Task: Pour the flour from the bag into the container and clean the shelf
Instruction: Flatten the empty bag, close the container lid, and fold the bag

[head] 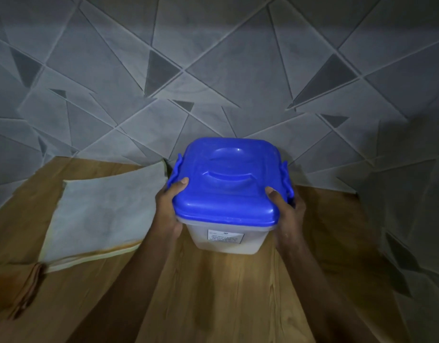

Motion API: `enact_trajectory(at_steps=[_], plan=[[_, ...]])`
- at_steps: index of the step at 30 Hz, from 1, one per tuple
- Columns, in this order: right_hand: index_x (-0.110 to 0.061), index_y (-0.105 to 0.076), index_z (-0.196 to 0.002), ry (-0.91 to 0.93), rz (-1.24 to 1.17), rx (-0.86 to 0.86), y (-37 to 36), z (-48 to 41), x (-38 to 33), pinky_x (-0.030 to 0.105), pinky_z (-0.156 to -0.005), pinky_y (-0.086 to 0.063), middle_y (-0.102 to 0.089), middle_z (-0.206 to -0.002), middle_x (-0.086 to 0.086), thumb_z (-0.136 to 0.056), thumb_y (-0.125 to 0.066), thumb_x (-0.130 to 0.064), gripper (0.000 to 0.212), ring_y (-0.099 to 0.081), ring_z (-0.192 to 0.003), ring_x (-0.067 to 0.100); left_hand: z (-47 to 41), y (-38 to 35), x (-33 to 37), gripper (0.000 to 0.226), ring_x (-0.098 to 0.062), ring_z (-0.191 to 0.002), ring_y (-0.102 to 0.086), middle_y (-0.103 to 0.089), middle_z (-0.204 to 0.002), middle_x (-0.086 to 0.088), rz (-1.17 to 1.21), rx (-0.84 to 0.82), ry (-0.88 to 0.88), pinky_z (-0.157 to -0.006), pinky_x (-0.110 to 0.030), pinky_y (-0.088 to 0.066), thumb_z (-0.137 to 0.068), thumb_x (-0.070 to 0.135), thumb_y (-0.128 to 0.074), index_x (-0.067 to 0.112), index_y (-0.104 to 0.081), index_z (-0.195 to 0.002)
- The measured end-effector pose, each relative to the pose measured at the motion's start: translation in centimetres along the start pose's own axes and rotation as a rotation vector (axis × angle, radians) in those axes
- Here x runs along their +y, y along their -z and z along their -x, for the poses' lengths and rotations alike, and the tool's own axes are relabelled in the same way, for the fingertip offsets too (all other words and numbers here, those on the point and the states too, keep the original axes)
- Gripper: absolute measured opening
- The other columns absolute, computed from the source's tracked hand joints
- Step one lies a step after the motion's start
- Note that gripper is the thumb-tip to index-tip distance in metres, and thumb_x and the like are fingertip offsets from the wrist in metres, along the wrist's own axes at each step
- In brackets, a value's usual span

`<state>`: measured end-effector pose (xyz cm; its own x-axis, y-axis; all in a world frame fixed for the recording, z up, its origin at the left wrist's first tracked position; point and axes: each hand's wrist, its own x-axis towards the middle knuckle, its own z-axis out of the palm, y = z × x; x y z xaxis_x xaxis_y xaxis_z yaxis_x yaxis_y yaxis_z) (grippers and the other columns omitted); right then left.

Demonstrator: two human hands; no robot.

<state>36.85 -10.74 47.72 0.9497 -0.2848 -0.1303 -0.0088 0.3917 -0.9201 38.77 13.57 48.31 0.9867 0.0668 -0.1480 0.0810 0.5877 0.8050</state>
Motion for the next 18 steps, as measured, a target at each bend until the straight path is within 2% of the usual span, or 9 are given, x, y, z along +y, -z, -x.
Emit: enact_trajectory(at_steps=[3,5,15,18], plan=[[-0.016,-0.062,-0.130,-0.010,-0.028,0.013,0.7,-0.7,-1.0,0.039,-0.078,-0.061,-0.075,-0.116,0.002,-0.081,-0.080,-0.015,0.052,-0.074,-0.101,0.025,-0.6,-0.8,-0.8,0.056,-0.048,-0.130,-0.051,-0.054,-0.142,-0.025,0.012,-0.013,0.015,-0.110,-0.064,-0.037,-0.088,0.015,-0.065,0.011,-0.053,-0.142],[-0.017,-0.062,-0.131,-0.012,-0.053,0.018,1.3,-1.4,-1.5,0.039,-0.076,-0.061,-0.075,-0.115,0.001,-0.079,-0.081,-0.016,0.055,-0.074,-0.100,0.024,-1.2,-1.8,-1.2,0.055,-0.049,-0.130,-0.051,-0.054,-0.142,-0.026,0.005,-0.019,0.023,-0.111,-0.065,-0.037,-0.088,0.015,-0.065,0.010,-0.054,-0.142],[-0.026,-0.059,-0.137,0.010,-0.041,0.022,1.3,-6.1,-1.9,0.052,-0.091,-0.058,-0.071,-0.125,0.000,-0.077,-0.086,-0.025,0.065,-0.071,-0.108,0.026,-5.5,-4.5,-1.5,0.055,-0.047,-0.128,-0.054,-0.059,-0.138,-0.023,-0.049,0.010,0.029,-0.112,-0.063,-0.037,-0.083,0.024,-0.074,0.010,-0.061,-0.135],[-0.027,-0.059,-0.137,0.032,-0.004,0.030,1.2,-7.0,-2.3,0.050,-0.091,-0.059,-0.070,-0.126,-0.001,-0.077,-0.085,-0.027,0.065,-0.071,-0.109,0.024,-6.4,-4.7,-1.6,0.058,-0.047,-0.127,-0.054,-0.060,-0.136,-0.023,-0.083,0.015,0.029,-0.111,-0.063,-0.038,-0.082,0.028,-0.076,0.011,-0.061,-0.135]])
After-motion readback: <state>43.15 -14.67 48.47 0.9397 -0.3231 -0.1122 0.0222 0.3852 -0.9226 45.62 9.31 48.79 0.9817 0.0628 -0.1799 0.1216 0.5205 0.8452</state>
